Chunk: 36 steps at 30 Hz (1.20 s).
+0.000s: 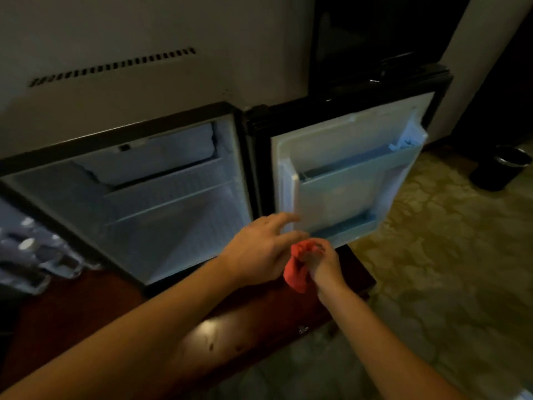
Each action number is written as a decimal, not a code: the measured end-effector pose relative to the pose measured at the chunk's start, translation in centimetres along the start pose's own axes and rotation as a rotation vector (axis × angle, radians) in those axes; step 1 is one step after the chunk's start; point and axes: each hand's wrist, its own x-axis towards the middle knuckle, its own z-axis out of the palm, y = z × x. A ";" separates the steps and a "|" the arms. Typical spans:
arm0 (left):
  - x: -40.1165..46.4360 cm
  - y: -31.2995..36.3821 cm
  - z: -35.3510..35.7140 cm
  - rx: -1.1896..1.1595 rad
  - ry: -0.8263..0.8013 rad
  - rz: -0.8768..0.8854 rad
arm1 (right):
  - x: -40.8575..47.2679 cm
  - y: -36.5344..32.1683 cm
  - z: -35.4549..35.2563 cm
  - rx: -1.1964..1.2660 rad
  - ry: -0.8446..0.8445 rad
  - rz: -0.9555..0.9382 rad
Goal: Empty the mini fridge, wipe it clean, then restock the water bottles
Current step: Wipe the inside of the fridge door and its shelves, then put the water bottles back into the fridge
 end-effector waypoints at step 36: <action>-46.5 -3.0 -16.5 -0.996 0.198 -1.060 | -28.0 2.8 34.0 -0.935 -1.191 -0.474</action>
